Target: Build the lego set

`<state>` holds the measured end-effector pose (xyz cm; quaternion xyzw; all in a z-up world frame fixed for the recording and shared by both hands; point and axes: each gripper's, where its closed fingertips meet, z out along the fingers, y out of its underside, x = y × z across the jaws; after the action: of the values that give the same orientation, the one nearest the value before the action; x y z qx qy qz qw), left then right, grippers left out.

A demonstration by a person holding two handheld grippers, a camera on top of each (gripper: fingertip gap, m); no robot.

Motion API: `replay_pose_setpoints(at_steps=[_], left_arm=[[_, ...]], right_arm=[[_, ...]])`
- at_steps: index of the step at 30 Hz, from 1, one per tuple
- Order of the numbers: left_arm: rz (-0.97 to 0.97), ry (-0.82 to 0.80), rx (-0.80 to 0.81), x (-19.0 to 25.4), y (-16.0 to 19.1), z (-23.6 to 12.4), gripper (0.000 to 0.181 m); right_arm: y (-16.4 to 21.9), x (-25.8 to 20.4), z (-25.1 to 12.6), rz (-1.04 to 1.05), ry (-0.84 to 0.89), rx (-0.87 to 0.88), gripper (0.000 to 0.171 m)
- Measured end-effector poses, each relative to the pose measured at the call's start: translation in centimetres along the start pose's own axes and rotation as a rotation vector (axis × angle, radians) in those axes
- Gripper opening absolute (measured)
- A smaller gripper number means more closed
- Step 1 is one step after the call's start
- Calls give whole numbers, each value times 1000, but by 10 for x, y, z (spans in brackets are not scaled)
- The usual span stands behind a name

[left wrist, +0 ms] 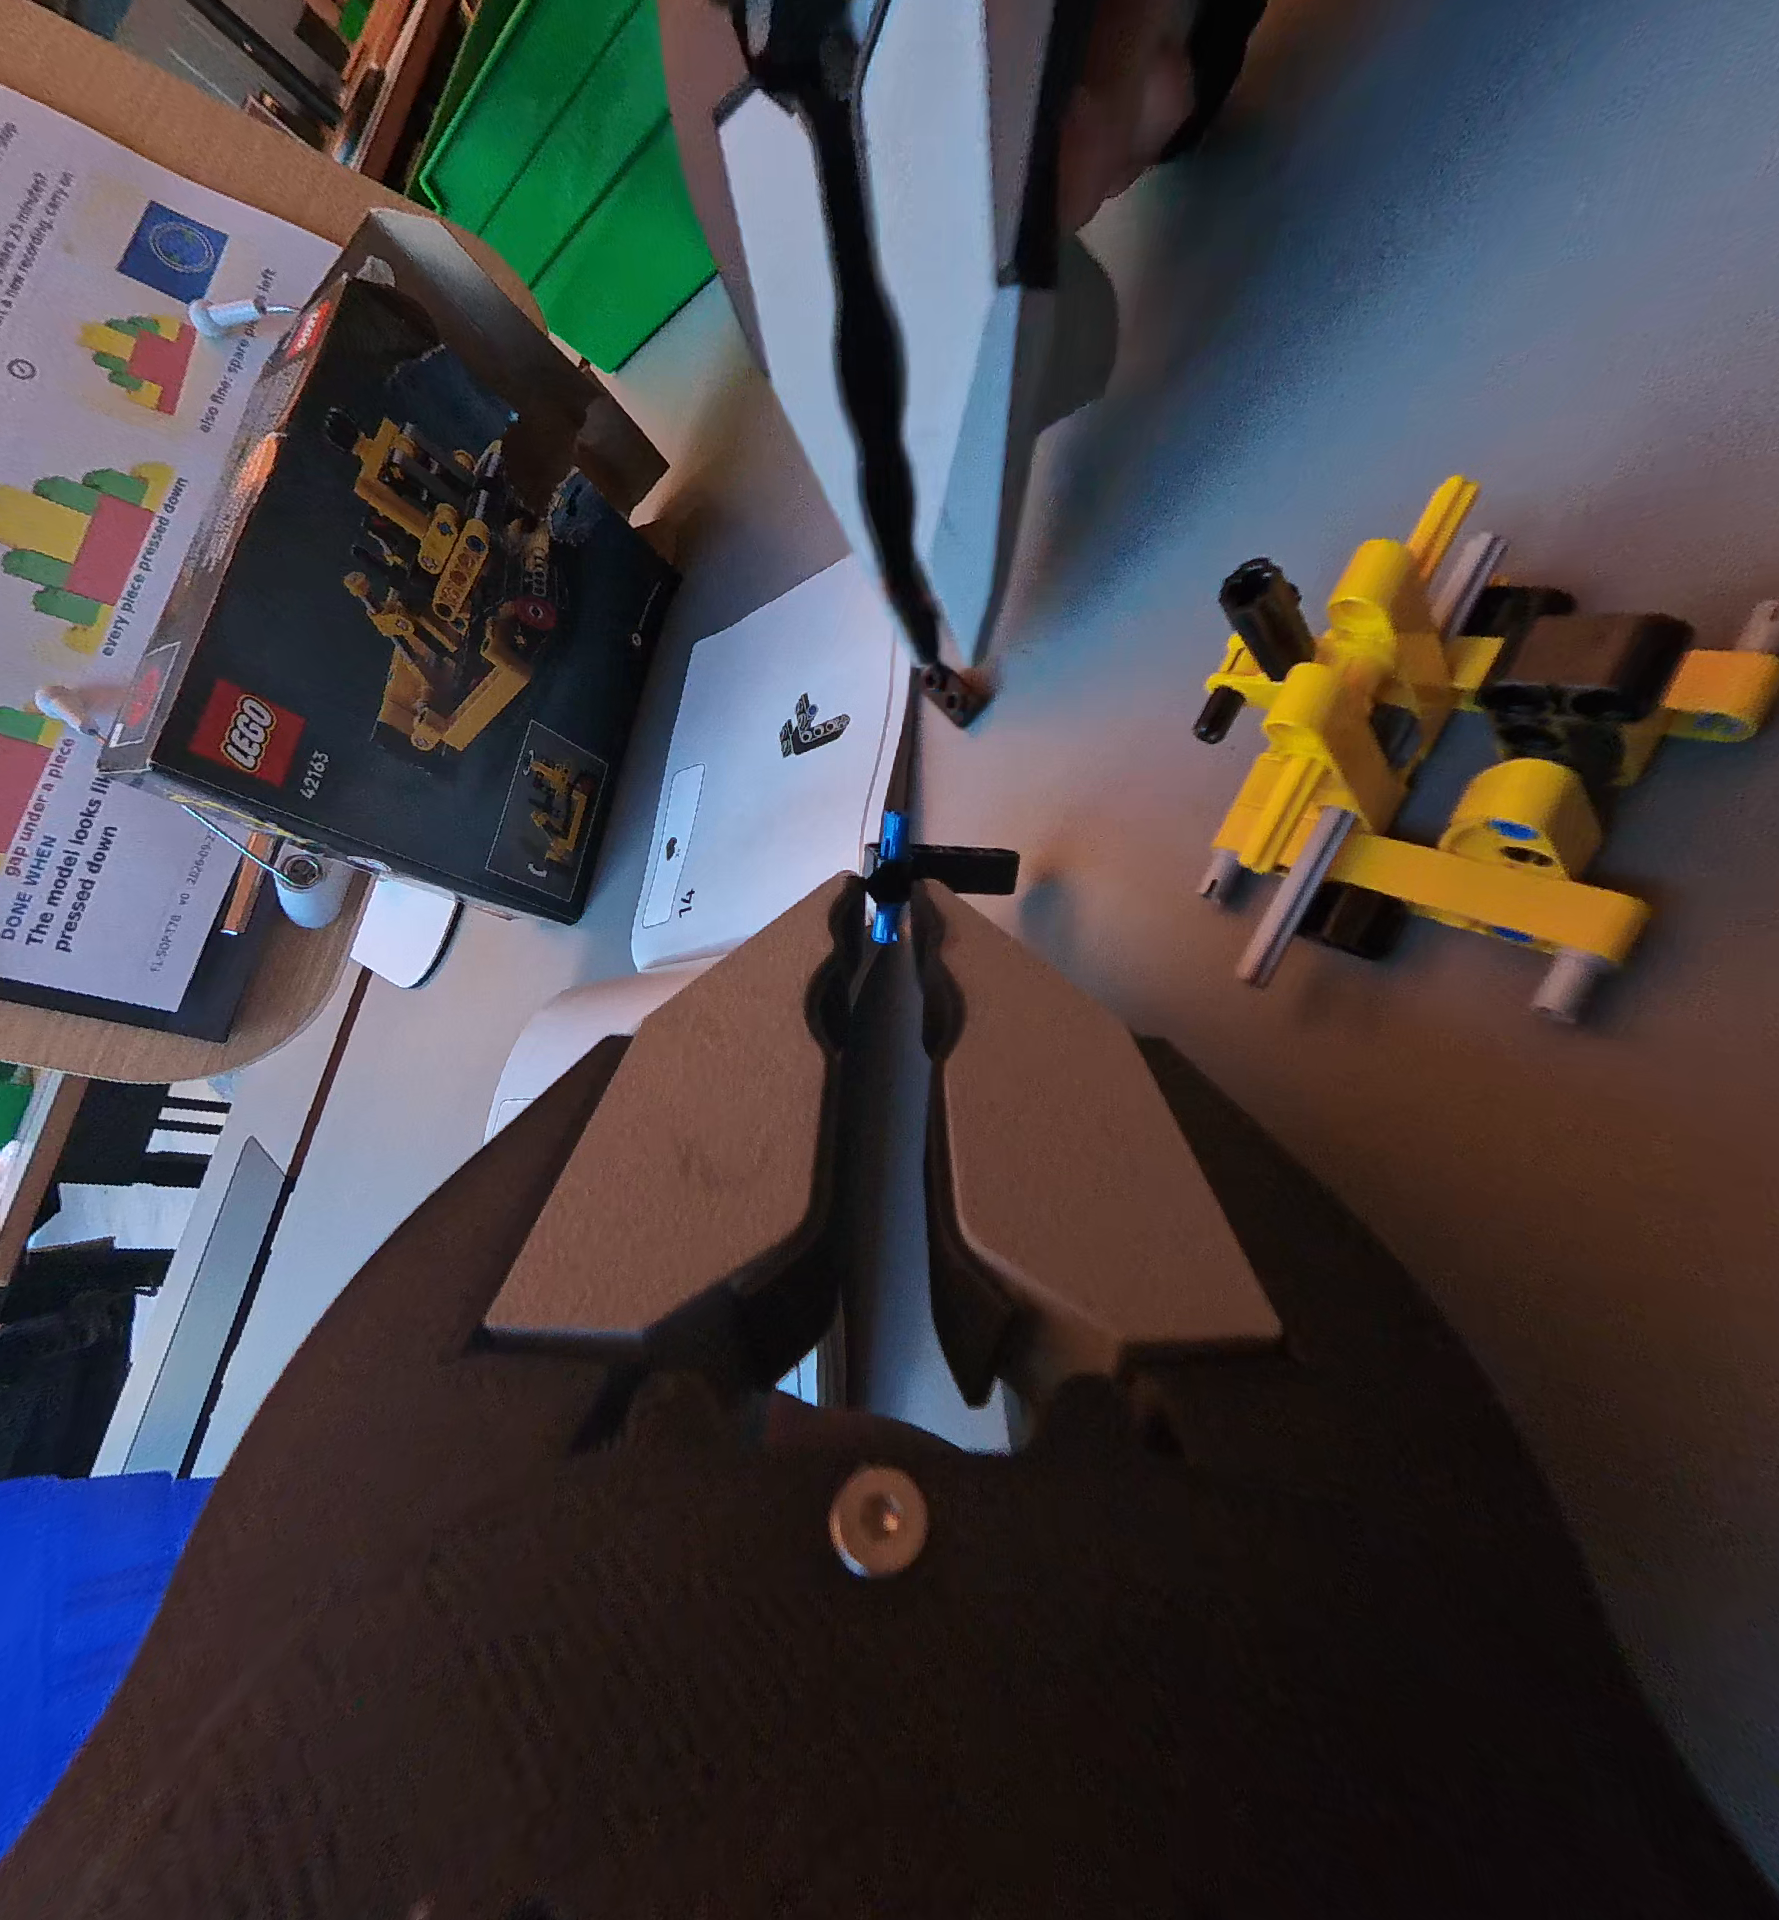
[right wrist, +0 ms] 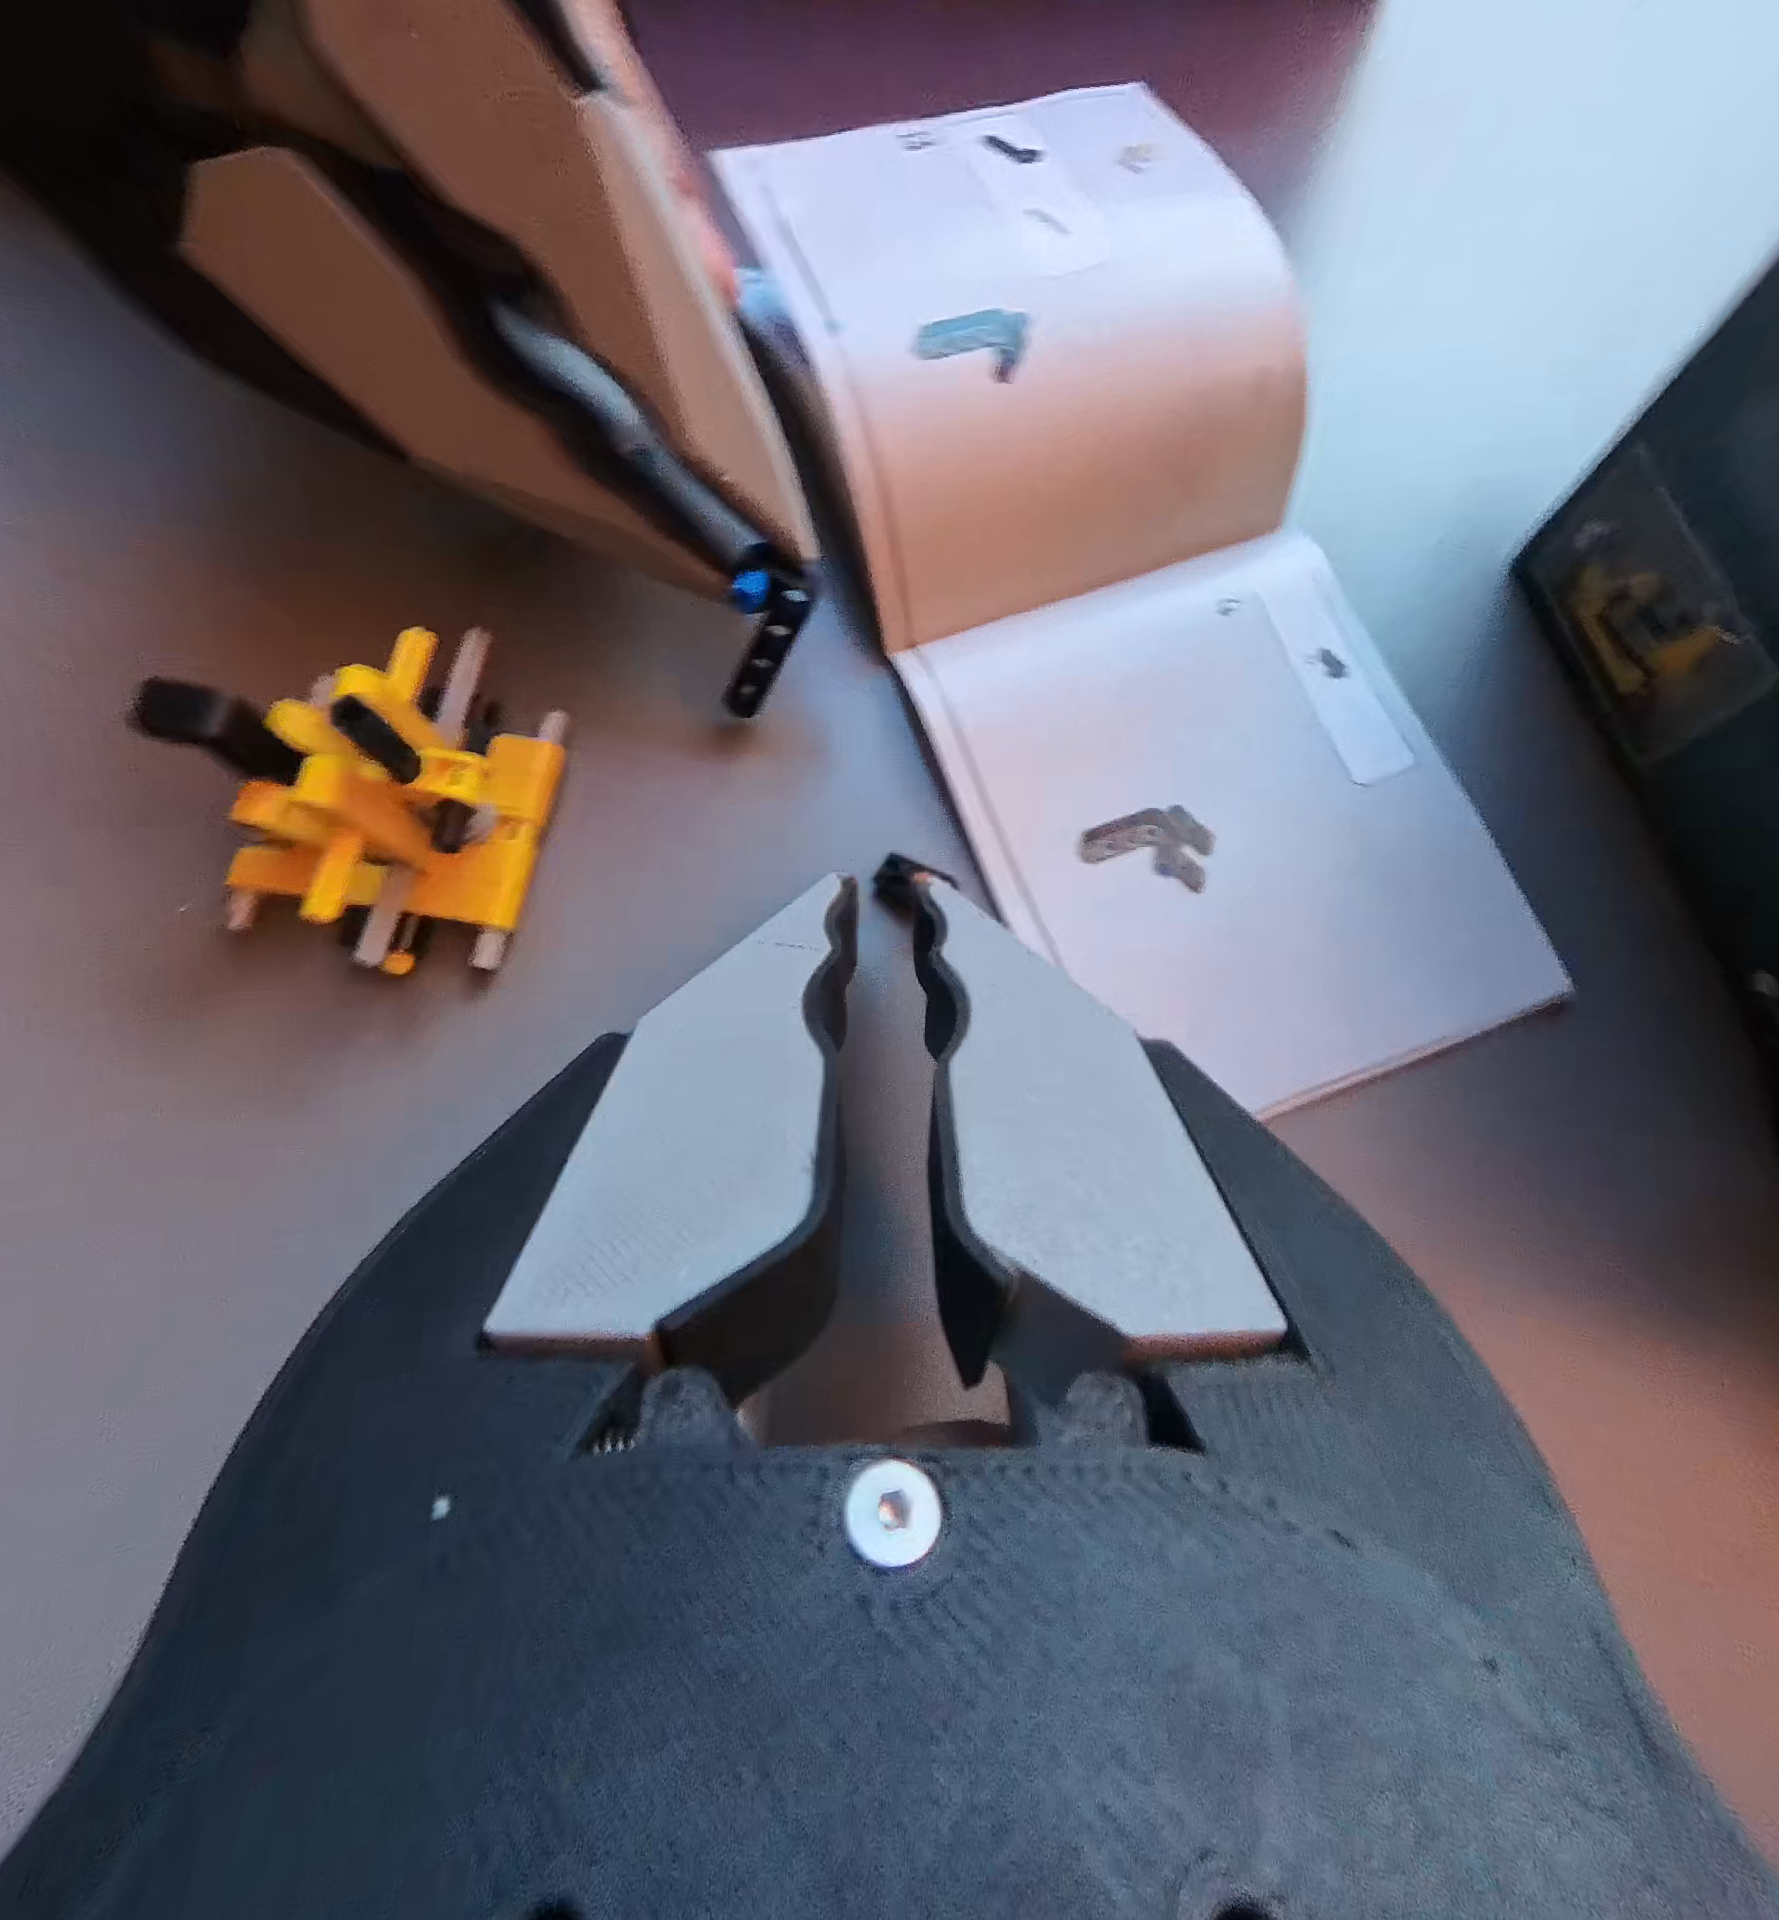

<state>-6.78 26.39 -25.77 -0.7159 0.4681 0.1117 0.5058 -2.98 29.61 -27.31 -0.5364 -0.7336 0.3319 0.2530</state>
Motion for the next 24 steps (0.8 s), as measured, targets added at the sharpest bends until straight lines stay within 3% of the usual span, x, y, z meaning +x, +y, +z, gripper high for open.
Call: replay_pose_setpoints(at_steps=[1,7,13,24], left_arm=[[0,1,-1,0,0,0,6],[-1,4,-4,1,1,0,5],[5,10,-2,3,-1,1,5],[14,14,-2,6,-2,2,5]], right_arm=[[1,-7,-1,-19,-28,-7,7],[-4,-10,-15,-68,-14,19,10],[-4,3,-8,-8,14,38,24],[5,-6,3,-53,-52,-15,23]])
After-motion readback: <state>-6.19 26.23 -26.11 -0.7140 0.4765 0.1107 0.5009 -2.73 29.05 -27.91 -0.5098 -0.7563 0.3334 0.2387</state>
